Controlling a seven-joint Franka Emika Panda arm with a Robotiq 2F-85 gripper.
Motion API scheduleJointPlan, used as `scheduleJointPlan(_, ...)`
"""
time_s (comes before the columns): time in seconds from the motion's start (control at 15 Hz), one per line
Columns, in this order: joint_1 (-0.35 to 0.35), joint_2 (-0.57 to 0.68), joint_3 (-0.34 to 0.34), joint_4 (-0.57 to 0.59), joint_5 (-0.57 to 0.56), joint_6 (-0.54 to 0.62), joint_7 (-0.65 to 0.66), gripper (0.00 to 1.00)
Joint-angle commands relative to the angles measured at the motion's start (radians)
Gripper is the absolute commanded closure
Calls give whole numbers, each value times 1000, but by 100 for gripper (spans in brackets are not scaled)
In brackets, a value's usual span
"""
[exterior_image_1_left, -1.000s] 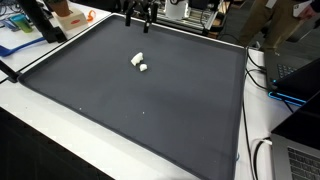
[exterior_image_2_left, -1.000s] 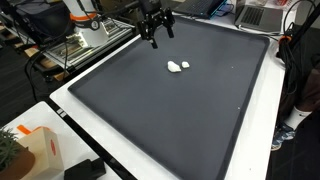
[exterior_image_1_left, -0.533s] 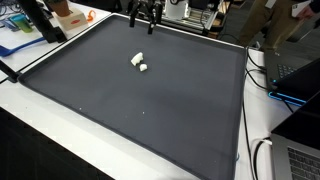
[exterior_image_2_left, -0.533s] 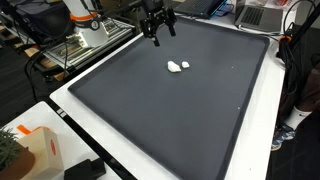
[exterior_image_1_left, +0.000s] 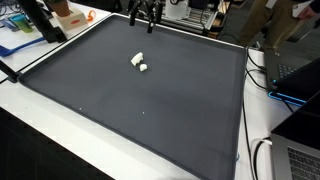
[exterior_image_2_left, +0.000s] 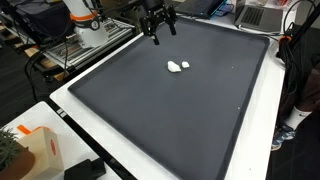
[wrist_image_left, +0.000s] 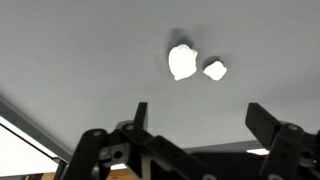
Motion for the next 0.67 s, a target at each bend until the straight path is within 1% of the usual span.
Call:
scheduleJointPlan(0.0, 0, 0, 0, 0, 0, 0, 0, 0)
scheduleJointPlan(0.33, -10, -11, 6, -7, -10, -1, 15, 0)
scheduleJointPlan(0.6, -1, 16, 23, -10, -12, 15, 21, 0)
